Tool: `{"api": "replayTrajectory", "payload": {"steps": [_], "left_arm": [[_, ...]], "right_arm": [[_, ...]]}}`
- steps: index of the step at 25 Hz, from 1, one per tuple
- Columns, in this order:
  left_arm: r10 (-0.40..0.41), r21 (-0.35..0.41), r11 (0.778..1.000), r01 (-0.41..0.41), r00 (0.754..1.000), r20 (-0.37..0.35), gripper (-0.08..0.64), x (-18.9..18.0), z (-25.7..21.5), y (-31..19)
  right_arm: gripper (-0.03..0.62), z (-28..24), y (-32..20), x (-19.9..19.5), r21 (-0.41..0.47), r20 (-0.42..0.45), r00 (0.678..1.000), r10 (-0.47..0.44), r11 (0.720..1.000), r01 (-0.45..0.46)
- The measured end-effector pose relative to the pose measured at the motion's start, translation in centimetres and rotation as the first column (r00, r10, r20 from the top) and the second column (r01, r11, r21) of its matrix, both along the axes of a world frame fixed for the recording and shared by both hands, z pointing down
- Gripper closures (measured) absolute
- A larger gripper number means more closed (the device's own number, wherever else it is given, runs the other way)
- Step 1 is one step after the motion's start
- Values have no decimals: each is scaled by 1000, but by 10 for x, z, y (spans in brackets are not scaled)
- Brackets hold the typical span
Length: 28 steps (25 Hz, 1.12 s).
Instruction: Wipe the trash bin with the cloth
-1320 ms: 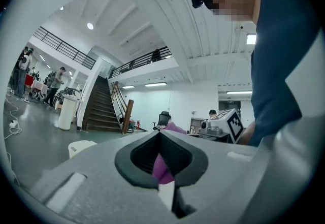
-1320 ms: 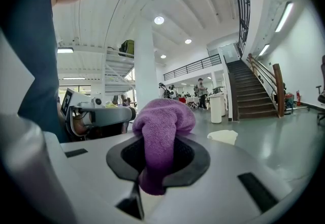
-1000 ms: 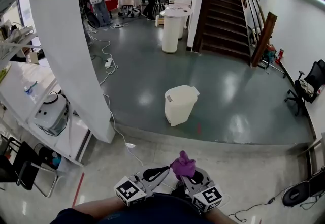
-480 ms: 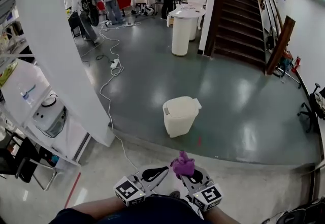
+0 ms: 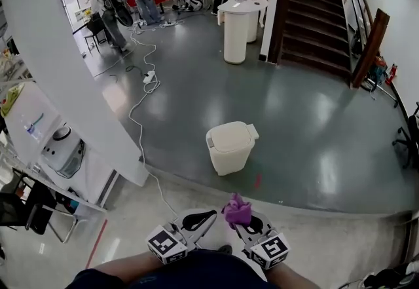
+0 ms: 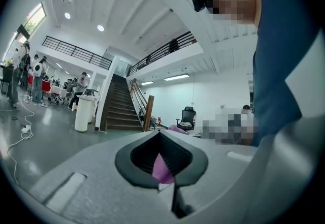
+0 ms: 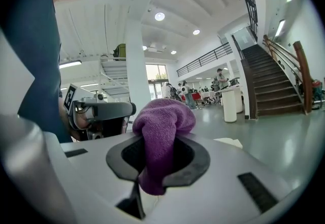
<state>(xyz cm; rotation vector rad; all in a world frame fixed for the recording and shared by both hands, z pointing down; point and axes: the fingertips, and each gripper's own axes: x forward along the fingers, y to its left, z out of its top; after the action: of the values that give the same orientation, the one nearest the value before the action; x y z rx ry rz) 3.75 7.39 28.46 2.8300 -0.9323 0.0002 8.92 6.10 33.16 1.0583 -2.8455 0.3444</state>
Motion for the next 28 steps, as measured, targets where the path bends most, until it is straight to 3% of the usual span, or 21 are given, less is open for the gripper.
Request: {"api": "replayTrajectory", "payload": {"steps": [9,22,28], "left_arm": [[94,14,995,-94,995,-17,572,-12,1,-21],[194,55,980,-192,981,-30,572,-98,-7,-74],[222,25,975,-220,973,-70,572,-130,2,-100]], "right_arm": [[515,-2,-13,-13,-4,-13,995,100,995,-100],[515,-6,-58,-78,14,-56,961,272,962,-272],[515,-6,-83,-95,9,-56,933,355,935,-355]]}}
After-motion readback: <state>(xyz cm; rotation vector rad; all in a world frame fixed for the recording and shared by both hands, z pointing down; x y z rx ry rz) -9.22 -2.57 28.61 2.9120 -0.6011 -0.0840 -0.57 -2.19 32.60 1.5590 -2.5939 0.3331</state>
